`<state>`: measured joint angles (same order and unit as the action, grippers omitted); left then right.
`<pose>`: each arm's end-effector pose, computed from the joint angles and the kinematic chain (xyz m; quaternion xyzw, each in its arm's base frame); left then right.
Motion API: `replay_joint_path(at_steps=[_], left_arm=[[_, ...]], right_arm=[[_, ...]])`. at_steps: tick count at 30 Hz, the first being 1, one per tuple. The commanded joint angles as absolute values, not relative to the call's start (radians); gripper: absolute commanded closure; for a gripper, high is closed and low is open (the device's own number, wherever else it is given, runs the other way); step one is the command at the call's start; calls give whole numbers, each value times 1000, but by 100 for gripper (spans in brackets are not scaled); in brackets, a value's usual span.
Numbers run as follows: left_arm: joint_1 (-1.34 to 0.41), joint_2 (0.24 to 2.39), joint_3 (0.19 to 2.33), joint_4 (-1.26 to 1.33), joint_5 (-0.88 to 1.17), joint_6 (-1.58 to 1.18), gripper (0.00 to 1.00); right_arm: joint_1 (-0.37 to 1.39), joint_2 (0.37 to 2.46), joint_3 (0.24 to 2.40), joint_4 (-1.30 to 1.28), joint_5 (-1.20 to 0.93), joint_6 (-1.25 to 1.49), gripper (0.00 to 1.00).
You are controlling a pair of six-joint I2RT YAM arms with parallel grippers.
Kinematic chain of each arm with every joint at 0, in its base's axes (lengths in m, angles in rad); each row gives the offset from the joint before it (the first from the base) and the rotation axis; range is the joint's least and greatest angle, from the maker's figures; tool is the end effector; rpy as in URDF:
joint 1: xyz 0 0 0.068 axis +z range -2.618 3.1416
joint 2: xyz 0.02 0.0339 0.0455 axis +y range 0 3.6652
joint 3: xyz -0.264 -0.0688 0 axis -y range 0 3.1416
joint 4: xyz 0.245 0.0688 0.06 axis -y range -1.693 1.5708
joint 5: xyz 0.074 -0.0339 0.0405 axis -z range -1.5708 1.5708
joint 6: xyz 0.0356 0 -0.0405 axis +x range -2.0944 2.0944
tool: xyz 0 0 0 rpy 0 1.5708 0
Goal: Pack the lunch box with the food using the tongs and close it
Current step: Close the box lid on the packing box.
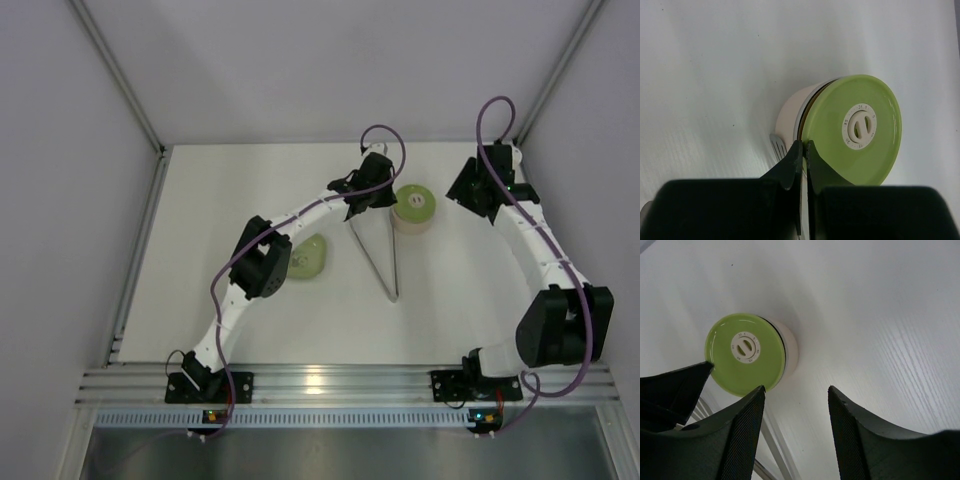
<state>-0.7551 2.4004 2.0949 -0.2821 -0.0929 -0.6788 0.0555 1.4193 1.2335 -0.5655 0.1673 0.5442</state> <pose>0.4083 -0.3797 0.2146 0.0117 0.8808 -0.2790 0.3823 0.3116 0.0114 0.3137 0.2534 0.8788 0.0440 0.4019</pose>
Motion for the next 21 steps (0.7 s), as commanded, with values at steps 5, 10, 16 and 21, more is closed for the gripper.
replay_joint_path(at_steps=[5, 10, 16, 21], left_arm=[[-755, 2434, 2135, -313, -84, -667, 100], [-755, 2441, 2134, -328, -91, -669, 100], [-755, 2447, 2135, -344, -100, -667, 100], [-755, 2451, 2132, -360, -106, -667, 100]], right_arm=[[41, 1503, 1324, -561, 137, 509, 47], [41, 1574, 1344, -563, 107, 491, 48], [44, 1646, 1384, -568, 80, 469, 50], [58, 1687, 1422, -577, 57, 459, 50]])
